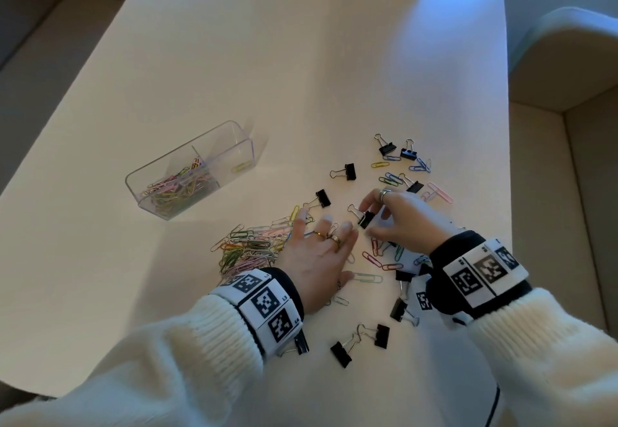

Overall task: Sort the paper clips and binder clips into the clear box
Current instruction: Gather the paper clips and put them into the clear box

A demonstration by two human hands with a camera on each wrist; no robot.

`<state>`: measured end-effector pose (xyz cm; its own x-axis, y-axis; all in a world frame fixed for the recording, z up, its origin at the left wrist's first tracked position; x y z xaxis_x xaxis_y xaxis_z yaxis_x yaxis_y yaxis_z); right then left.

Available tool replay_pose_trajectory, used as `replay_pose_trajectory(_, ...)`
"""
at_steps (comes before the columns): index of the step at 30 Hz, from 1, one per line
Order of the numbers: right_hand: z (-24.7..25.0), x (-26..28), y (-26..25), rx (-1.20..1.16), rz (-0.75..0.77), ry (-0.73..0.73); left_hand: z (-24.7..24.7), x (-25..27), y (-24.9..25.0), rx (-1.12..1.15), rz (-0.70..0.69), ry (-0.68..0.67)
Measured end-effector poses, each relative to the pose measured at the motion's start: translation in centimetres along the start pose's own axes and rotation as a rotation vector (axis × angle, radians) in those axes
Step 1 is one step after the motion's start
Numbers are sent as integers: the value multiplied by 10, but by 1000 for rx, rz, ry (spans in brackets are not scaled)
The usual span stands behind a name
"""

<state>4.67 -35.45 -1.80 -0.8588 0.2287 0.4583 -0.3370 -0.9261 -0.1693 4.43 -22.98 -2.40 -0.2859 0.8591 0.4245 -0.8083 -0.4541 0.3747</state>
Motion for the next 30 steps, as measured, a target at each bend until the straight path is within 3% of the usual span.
replay_pose_trajectory(4, 2, -3, -1, 28, -17, 70, 4, 4, -2, 23, 34, -4)
replay_pose_trajectory(13, 2, -4, -9, 54, -26, 41, 13, 7, -3, 164, 54, 66)
replay_pose_trajectory(20, 21, 2, 11, 179, -179, 133, 15, 19, -20, 238, 132, 111)
replay_pose_trajectory(23, 28, 11, -10, 96, -103, 188, 17, 29, -29, 300, 159, 133)
replay_pose_trajectory(27, 11, 24, -55, -18, 49, 54, 30, 57, -58, 408, 269, 326)
replay_pose_trajectory(30, -8, 26, -73, 38, 55, -45, 24, 76, -90, 425, 448, 348)
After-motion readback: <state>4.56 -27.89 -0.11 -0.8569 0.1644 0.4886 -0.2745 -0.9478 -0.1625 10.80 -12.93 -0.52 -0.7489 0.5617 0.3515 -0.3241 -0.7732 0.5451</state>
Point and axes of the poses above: each hand's wrist, its own x-axis away from the middle knuckle, its own z-axis out of the back of the hand, y = z × x, the point moved 8 cm from there along -x, towards the middle knuckle, and after that the axes turned 15 degrees about x, right-handed, at the moved point
